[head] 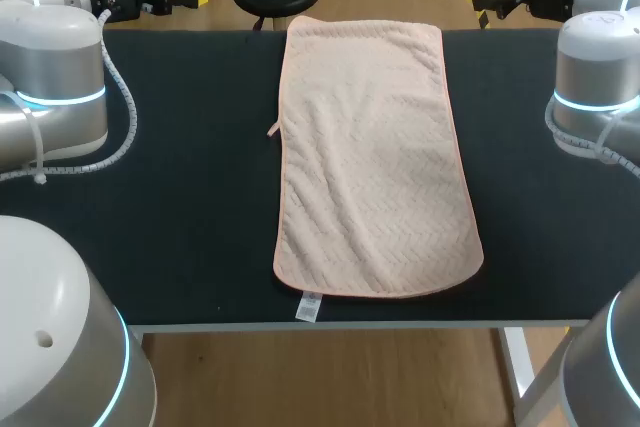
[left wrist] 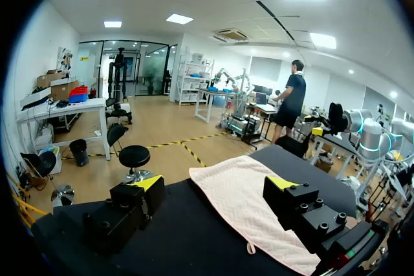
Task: Fold the towel
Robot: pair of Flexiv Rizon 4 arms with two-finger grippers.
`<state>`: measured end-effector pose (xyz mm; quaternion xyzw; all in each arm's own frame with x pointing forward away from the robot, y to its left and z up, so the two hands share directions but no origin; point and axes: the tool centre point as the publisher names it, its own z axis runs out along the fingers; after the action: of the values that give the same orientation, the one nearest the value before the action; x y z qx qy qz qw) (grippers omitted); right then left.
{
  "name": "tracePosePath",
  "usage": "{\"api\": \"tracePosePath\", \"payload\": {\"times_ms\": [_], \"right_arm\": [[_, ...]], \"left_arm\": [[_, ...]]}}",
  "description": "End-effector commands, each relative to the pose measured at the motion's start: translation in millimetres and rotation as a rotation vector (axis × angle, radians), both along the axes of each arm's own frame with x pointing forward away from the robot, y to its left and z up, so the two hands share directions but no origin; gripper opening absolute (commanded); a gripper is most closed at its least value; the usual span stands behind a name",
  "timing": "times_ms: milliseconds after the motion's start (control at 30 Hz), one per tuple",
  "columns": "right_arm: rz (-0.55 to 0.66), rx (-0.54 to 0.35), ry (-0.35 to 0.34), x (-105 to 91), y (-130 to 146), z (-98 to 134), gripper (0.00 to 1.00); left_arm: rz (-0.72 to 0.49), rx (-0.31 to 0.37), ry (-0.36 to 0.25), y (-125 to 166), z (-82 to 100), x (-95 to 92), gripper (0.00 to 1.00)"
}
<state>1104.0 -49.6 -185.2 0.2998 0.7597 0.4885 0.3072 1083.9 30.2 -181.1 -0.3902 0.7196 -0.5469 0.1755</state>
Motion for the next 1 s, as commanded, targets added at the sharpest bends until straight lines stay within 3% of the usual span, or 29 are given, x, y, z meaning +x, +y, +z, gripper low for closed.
{"api": "tracePosePath", "payload": {"times_ms": [33, 700, 733, 767, 833, 900, 933, 1000], "right_arm": [[0.001, -0.001, 0.002, 0.6, -0.2, 0.2, 1.0], [0.001, -0.001, 0.002, 0.6, -0.2, 0.2, 1.0], [0.001, -0.001, 0.002, 0.6, -0.2, 0.2, 1.0], [0.021, -0.06, -0.001, 1.2, 1.4, -1.4, 1.0], [0.119, -0.279, -0.009, 2.6, 7.4, -6.4, 1.0], [0.214, -0.4, 0.044, 2.2, 10.1, -11.5, 1.0], [0.235, -0.445, 0.047, 2.2, 10.2, -13.3, 1.0], [0.316, -0.54, 0.089, -0.9, 11.0, -17.4, 1.0]], "left_arm": [[0.002, 0.0, -0.002, -0.3, -0.6, -0.3, 1.0], [0.002, 0.0, -0.002, -0.3, -0.6, -0.3, 1.0], [-0.023, 0.088, 0.007, -4.7, -5.8, 2.9, 1.0], [-0.045, 0.133, 0.012, -7.1, -8.2, 4.5, 1.0], [-0.104, 0.222, 0.02, -11.8, -15.4, 6.5, 1.0], [-0.15, 0.314, 0.046, -14.3, -21.2, 8.8, 1.0], [-0.19, 0.396, 0.059, -17.4, -25.3, 9.4, 1.0], [-0.258, 0.472, 0.093, -21.5, -29.4, 8.4, 1.0]]}}
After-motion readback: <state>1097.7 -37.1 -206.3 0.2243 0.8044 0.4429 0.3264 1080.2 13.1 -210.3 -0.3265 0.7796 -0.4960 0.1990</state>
